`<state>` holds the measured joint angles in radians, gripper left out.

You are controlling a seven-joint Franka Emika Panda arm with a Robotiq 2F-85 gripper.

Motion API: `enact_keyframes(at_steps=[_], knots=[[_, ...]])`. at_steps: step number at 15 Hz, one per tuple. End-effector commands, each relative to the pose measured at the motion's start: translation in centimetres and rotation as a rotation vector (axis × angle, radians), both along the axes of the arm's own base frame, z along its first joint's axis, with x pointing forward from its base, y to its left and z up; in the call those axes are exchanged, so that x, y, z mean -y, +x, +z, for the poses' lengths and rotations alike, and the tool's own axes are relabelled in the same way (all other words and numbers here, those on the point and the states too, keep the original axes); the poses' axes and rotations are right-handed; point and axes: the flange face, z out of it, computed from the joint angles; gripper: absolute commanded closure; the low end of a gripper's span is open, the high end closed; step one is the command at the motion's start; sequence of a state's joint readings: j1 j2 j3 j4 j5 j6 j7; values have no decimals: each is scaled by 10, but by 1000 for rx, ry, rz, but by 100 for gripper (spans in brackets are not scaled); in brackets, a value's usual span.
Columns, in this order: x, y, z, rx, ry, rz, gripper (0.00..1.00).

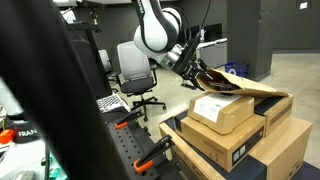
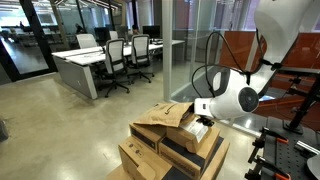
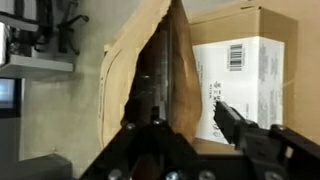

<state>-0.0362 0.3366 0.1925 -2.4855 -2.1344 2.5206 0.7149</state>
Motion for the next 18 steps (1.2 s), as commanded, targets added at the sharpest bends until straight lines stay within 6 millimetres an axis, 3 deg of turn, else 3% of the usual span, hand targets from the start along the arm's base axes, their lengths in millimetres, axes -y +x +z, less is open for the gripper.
enact_keyframes(at_steps=[1, 15, 17, 18], knots=[[1, 6, -4, 13, -2, -12, 44], [3, 15, -10, 16, -8, -17, 40], [4, 15, -9, 18, -8, -17, 47], [4, 15, -9, 18, -8, -18, 45]])
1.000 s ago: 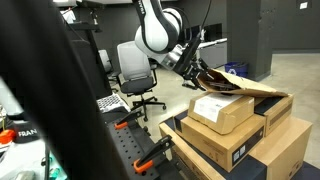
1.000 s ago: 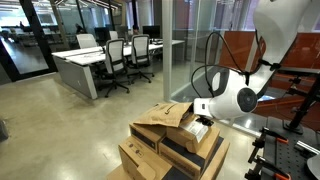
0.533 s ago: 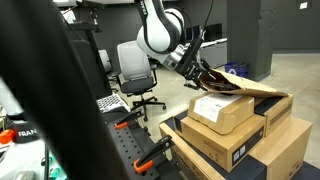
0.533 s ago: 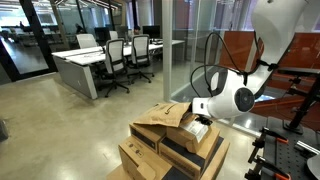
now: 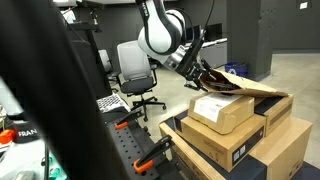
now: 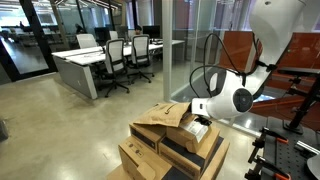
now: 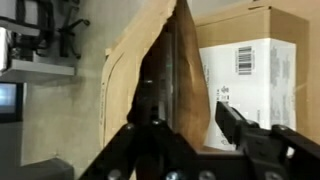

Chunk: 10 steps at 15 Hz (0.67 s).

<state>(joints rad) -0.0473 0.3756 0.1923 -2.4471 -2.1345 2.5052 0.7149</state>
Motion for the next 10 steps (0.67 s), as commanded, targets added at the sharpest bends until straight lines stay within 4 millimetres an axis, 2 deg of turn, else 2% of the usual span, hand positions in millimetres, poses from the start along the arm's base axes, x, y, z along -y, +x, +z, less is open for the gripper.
enact_keyframes(at_steps=[1, 5, 10], knots=[[0, 2, -2, 10, -4, 0, 45], [0, 2, -2, 11, -3, -1, 48], [0, 1, -2, 13, -3, -1, 47]])
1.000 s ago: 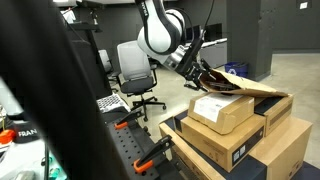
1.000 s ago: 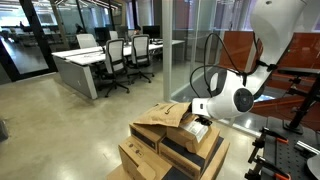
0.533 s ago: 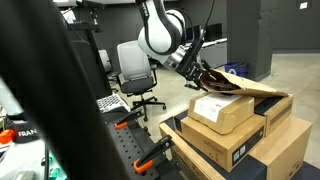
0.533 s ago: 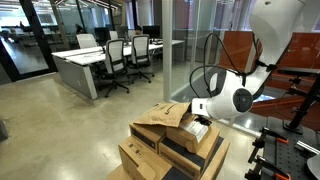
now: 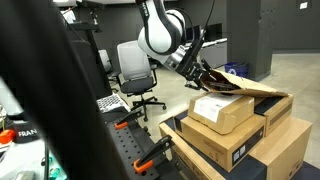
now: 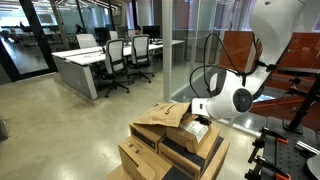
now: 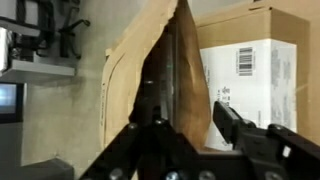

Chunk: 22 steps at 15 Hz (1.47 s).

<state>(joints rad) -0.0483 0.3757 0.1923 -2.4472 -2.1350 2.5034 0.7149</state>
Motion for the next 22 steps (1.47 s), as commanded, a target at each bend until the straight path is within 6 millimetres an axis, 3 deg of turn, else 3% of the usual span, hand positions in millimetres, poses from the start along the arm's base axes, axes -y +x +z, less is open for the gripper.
enact_keyframes(at_steps=[1, 22], knots=[[0, 1, -2, 15, -1, 0, 48], [-5, -1, -4, 19, -2, 4, 47]])
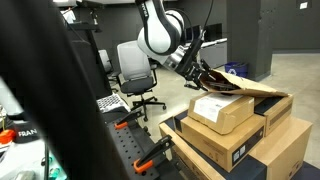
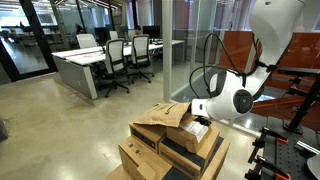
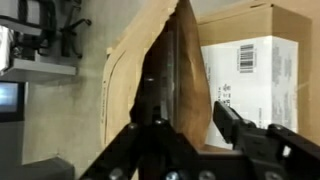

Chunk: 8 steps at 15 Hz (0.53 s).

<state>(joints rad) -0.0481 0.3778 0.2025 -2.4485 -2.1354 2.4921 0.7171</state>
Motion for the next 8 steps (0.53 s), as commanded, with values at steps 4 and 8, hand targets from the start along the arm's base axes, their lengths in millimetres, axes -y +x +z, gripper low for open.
enact_keyframes(at_steps=[4, 8], knots=[[-2, -1, -5, 10, 6, -3, 60], [-2, -1, -6, 9, 8, -7, 43]])
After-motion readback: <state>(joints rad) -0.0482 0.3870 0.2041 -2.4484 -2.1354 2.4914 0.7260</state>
